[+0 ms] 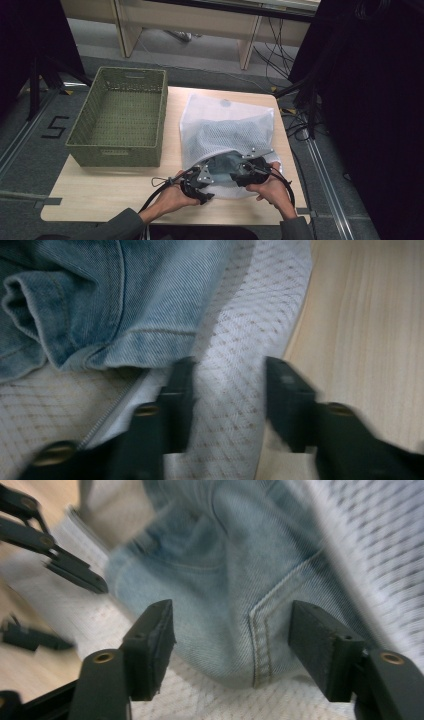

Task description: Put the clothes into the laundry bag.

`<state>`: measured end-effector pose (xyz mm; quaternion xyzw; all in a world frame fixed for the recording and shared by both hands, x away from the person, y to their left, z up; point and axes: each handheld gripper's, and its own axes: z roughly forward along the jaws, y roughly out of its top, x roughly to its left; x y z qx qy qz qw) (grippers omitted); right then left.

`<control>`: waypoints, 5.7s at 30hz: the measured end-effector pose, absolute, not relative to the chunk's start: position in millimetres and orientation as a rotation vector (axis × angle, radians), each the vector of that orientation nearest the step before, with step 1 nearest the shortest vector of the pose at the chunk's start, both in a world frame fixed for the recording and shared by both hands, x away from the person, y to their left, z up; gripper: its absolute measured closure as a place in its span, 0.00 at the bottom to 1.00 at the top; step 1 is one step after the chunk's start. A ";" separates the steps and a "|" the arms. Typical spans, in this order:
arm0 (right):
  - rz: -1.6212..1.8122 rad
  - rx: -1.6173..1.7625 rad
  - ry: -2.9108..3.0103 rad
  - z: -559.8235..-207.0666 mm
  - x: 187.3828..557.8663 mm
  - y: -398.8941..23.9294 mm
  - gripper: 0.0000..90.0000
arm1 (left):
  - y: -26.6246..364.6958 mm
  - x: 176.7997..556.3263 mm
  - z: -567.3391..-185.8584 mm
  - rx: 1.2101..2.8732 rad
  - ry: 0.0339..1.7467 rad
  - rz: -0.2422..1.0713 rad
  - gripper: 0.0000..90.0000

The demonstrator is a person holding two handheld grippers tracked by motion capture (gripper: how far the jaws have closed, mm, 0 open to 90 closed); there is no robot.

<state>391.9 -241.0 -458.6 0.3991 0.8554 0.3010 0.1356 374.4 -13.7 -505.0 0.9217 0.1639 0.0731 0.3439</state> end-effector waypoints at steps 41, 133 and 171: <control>0.884 1.234 2.333 -458.9 443.1 -228.3 0.61 | -2.6 361.3 -506.3 2.356 0.433 0.108 0.81; 0.915 1.031 2.233 -442.6 425.8 -245.2 0.69 | 31.7 338.8 -461.6 2.269 0.546 0.110 0.38; 0.730 0.830 2.425 -461.8 374.6 -224.7 0.78 | 87.8 353.8 -457.1 2.269 0.702 0.184 0.31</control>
